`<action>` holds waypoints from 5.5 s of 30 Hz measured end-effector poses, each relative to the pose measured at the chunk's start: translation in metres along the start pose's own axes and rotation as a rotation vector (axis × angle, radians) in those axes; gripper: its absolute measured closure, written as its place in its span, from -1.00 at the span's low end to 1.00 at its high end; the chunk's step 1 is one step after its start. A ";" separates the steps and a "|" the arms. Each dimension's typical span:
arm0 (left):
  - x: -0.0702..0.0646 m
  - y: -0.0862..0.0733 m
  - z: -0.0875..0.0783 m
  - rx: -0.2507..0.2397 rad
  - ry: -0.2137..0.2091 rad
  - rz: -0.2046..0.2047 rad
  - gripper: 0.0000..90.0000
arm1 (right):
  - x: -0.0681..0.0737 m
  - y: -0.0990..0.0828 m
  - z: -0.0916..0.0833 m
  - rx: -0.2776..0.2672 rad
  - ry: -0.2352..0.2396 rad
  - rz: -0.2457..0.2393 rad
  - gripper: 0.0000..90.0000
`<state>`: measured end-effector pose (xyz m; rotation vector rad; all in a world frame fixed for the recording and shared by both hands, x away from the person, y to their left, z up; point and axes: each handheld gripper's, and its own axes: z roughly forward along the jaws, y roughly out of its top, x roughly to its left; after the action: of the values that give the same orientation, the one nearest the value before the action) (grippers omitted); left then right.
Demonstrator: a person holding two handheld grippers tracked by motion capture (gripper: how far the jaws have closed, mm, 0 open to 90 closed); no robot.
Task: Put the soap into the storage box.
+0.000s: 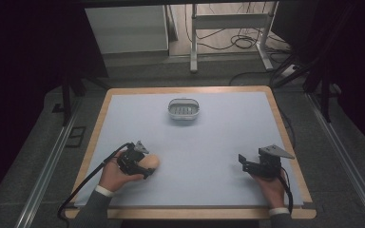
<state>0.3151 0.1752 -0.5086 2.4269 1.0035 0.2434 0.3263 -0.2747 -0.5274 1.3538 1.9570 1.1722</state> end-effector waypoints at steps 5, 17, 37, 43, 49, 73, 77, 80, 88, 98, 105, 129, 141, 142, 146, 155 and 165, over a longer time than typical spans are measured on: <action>0.002 0.004 -0.006 -0.014 0.002 0.001 -0.28 | 0.000 0.000 0.000 -0.001 0.000 0.000 -0.75; 0.004 0.010 -0.012 -0.042 0.006 -0.002 -0.28 | 0.000 0.000 0.000 0.002 -0.003 -0.001 -0.75; 0.004 0.028 -0.014 -0.037 0.020 0.024 -0.28 | 0.000 0.000 0.001 0.007 -0.006 0.001 -0.75; 0.004 0.033 -0.014 -0.038 0.017 0.028 -0.28 | 0.000 0.000 0.000 0.009 -0.005 0.000 -0.75; 0.005 0.041 -0.013 -0.054 0.016 0.021 -0.28 | 0.000 0.000 0.001 0.011 -0.005 -0.001 -0.75; 0.008 0.061 -0.017 -0.064 0.026 0.042 -0.28 | 0.000 0.000 0.001 0.011 -0.005 -0.002 -0.75; 0.009 0.066 -0.017 -0.062 0.026 0.046 -0.28 | 0.001 0.000 0.001 0.013 -0.006 -0.003 -0.75; 0.009 0.068 -0.017 -0.073 0.022 0.040 -0.28 | 0.001 0.000 0.001 0.013 -0.006 -0.004 -0.75; 0.011 0.076 -0.016 -0.065 0.026 0.051 -0.28 | 0.001 0.000 0.001 0.013 -0.006 -0.004 -0.75; 0.014 0.082 -0.014 -0.060 0.026 0.051 -0.28 | 0.001 0.000 0.001 0.013 -0.007 -0.002 -0.75; 0.016 0.087 -0.012 -0.059 0.028 0.053 -0.28 | 0.000 0.000 0.001 0.014 -0.007 -0.001 -0.75; 0.023 0.104 -0.005 -0.058 0.025 0.057 -0.28 | 0.001 0.000 0.001 0.013 -0.008 -0.003 -0.75; 0.025 0.114 0.000 -0.061 0.014 0.060 -0.28 | 0.001 0.000 0.001 0.014 -0.008 -0.001 -0.75; 0.025 0.114 0.001 -0.060 0.016 0.062 -0.28 | 0.001 0.000 0.001 0.014 -0.008 -0.001 -0.75; 0.027 0.117 0.003 -0.062 0.016 0.056 -0.28 | 0.000 0.000 0.001 0.015 -0.007 0.002 -0.75; 0.032 0.123 0.008 -0.066 0.016 0.048 -0.28 | 0.000 0.000 0.001 0.016 -0.005 0.003 -0.75; 0.034 0.132 0.008 -0.055 0.023 0.061 -0.28 | 0.000 0.000 0.001 0.017 -0.004 0.004 -0.75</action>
<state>0.4229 0.1165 -0.4485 2.4124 0.9215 0.3165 0.3276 -0.2740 -0.5278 1.3676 1.9664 1.1564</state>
